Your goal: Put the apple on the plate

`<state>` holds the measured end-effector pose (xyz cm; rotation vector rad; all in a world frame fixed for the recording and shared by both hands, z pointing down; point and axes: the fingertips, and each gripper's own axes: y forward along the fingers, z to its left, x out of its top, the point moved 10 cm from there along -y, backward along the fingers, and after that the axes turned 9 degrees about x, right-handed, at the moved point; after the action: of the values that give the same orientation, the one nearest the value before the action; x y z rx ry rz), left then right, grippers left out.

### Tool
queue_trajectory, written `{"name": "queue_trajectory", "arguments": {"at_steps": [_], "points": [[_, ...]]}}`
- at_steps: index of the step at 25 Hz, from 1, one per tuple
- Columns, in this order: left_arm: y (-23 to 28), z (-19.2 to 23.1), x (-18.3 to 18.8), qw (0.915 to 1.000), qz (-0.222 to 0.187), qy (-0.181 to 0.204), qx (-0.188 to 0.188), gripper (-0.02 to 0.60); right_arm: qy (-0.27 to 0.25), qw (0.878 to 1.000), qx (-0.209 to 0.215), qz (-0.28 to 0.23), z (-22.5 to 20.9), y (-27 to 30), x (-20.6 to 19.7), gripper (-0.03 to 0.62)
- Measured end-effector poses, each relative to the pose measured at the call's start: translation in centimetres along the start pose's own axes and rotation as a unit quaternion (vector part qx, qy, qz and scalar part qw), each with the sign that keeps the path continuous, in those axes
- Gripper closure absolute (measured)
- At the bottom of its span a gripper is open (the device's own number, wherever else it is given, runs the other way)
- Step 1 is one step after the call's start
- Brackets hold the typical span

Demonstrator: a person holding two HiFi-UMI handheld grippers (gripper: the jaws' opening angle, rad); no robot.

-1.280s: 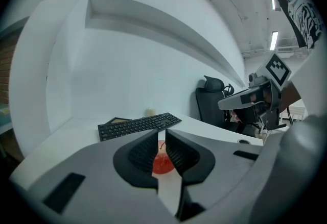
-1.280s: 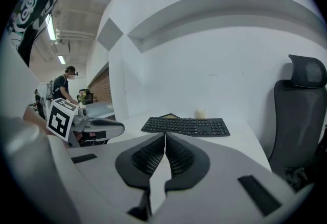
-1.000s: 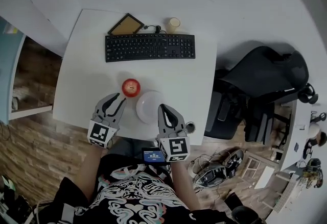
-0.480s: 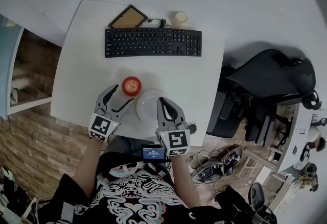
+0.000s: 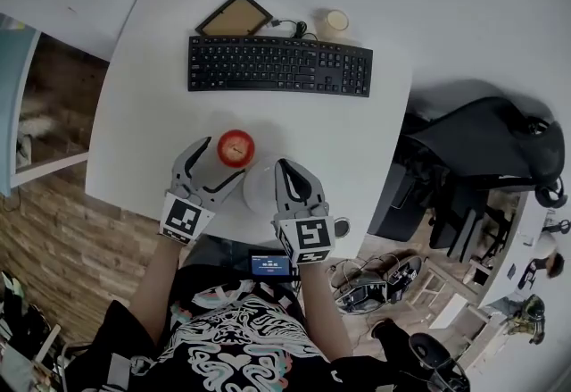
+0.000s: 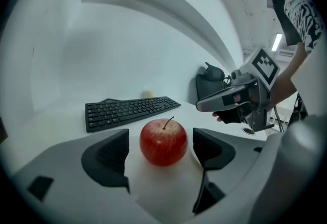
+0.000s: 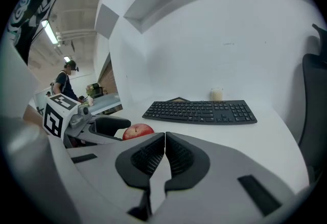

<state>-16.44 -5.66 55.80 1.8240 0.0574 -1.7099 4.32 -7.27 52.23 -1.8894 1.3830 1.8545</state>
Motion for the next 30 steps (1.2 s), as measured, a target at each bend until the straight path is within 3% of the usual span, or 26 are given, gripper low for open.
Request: {"name": "queue_trajectory", "arguments": {"at_steps": [12, 18, 30], "points": [[1.9, 0.1, 0.2, 0.9999, 0.007, -0.007, -0.013, 0.184, 0.003, 0.999, 0.024, 0.029, -1.0, 1.5, -0.7, 0.565], [3.2, -0.2, 0.0, 0.999, 0.023, -0.004, -0.038, 0.184, 0.012, 0.999, 0.021, 0.03, -1.4, 1.7, -0.8, 0.565], [3.7, -0.4, 0.2, 0.9993, 0.028, 0.007, -0.023, 0.186, 0.033, 0.999, 0.017, 0.035, -1.3, 1.1, -1.6, 0.565]]}}
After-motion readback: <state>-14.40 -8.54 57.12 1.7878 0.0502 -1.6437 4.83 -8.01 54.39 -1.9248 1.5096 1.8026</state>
